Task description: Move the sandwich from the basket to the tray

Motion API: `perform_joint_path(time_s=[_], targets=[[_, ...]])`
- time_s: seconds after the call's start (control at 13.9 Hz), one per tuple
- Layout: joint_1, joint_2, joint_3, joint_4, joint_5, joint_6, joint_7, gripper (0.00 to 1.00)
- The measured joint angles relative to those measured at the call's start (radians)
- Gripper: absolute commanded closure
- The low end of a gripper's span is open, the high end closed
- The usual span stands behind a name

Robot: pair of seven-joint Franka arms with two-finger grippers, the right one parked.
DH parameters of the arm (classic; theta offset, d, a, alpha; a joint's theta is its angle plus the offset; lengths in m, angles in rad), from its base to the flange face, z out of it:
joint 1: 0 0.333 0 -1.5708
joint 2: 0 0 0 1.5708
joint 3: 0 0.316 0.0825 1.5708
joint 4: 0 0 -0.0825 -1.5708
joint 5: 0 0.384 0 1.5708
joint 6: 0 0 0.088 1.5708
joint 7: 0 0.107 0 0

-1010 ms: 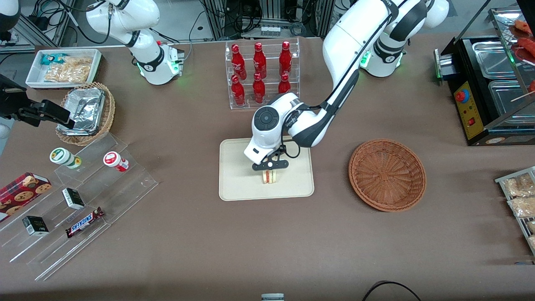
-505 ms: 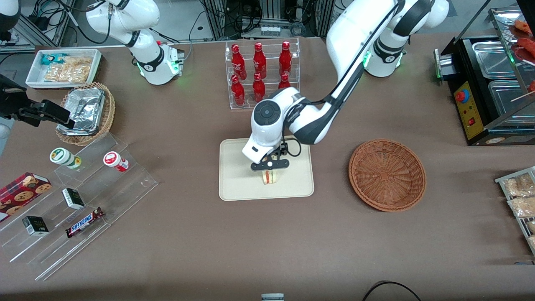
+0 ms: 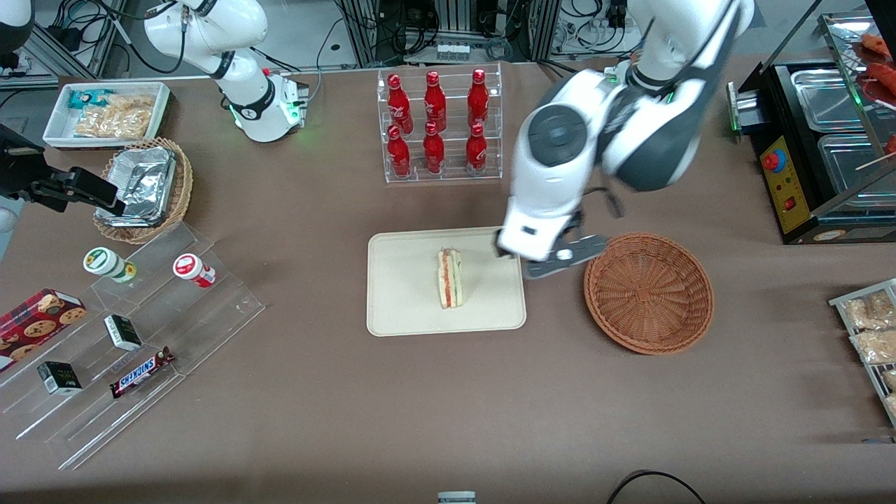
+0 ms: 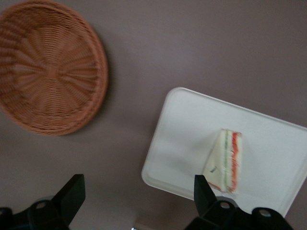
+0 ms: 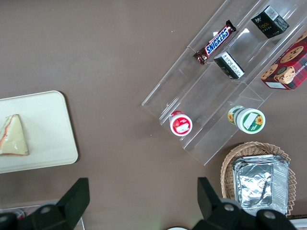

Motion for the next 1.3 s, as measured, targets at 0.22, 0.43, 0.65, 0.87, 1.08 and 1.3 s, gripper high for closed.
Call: perform_joint_path(time_s=[0.22,0.43,0.65,0.87,1.08,1.3], targets=[[0.109,-0.086,0.002,-0.033,0.002,-0.068,0.099,0.0],[0.221,-0.15,0.004,-0.057,0.002,-0.143,0.241,0.0],[0.327,-0.205,0.004,-0.076,0.001,-0.196,0.43,0.0],[0.417,-0.255,0.005,-0.083,0.0,-0.254,0.604,0.0],[0.484,-0.297,0.004,-0.096,-0.023,-0.285,0.732,0.0],[0.54,-0.325,0.006,-0.11,-0.037,-0.299,0.818,0.0]])
